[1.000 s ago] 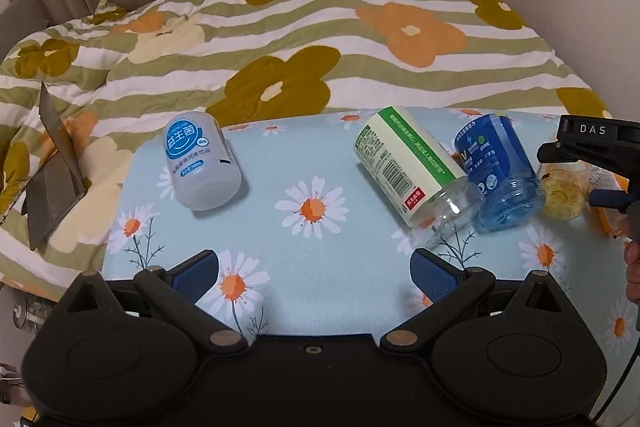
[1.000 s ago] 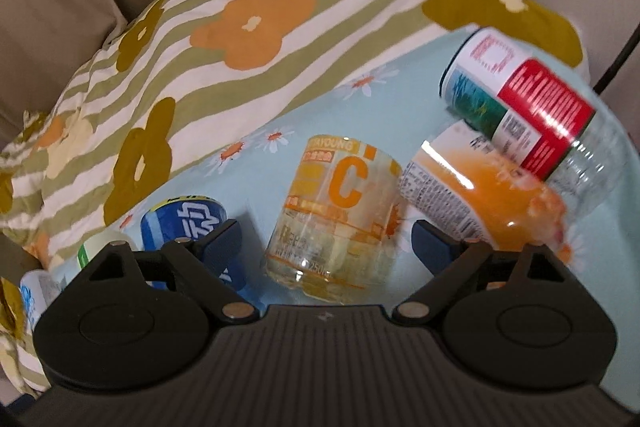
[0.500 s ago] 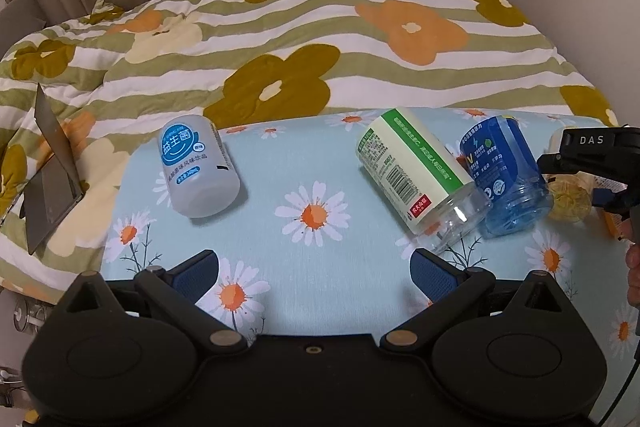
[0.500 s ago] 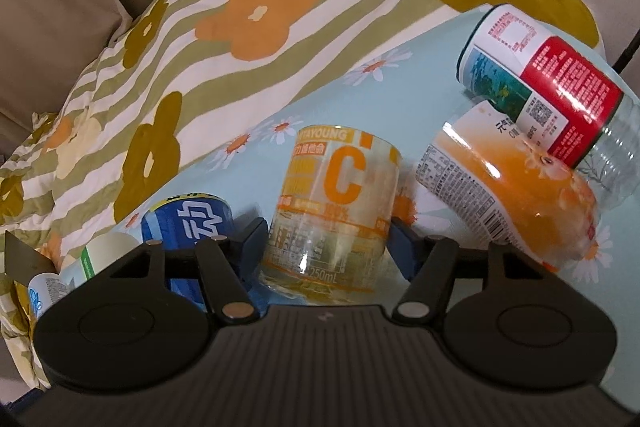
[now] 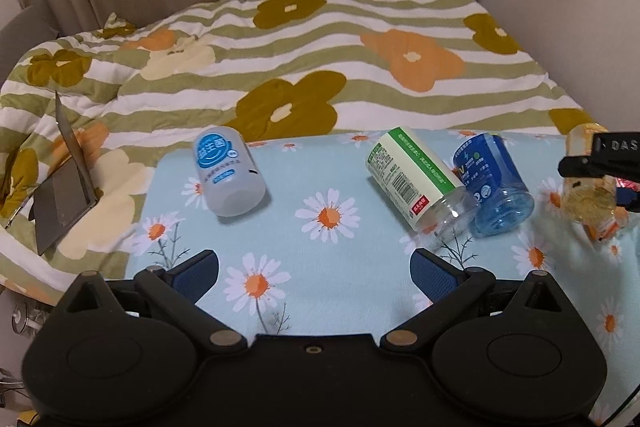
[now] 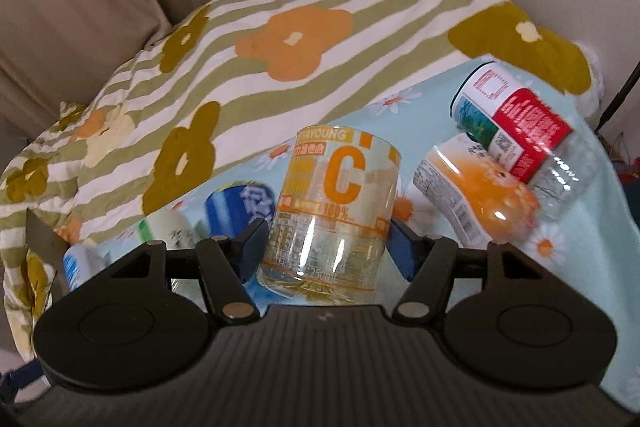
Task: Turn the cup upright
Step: 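Close the right gripper around the cup and lift it off the cloth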
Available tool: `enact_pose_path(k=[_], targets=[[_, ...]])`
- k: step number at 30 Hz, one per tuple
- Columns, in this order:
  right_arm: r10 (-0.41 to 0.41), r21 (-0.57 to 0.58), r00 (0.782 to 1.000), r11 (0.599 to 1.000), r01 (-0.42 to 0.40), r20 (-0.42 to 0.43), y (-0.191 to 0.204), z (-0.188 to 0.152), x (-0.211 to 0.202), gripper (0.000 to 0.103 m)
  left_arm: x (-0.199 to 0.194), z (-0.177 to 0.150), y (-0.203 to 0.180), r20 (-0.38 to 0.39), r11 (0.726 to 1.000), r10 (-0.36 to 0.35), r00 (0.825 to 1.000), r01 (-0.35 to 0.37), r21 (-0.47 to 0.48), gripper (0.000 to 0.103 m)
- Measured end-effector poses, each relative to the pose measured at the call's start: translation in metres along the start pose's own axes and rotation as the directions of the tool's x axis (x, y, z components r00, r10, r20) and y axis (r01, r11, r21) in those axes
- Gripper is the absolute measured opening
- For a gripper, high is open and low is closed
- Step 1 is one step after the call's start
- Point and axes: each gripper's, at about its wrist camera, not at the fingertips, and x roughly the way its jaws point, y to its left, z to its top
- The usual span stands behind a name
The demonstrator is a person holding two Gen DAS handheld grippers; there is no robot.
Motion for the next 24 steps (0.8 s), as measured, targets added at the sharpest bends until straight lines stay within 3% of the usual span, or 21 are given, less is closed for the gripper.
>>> enact_pose_path(k=[13,20,24], targets=[[0.030,-0.173,1.000,0.984,-0.028,0.008,0.021,-0.083,-0.066,0.079,-0.053,-0.064,0.019,0.053,0.999,-0.037,0.998,0.038,-0.017,0.103],[0.053,-0.300,0.998,0.952,-0.062,-0.038,0.037,-0.129,-0.061,0.079,-0.058,-0.099,0.025,0.035,0.998,-0.056,0.998,0.057,-0.013,0.103],[0.031,-0.387,0.994,0.919,-0.071,-0.107,0.048,-0.152,-0.039,0.080,-0.053,-0.116,0.029,0.007,0.998,-0.060,0.998,0.060,-0.019,0.103]])
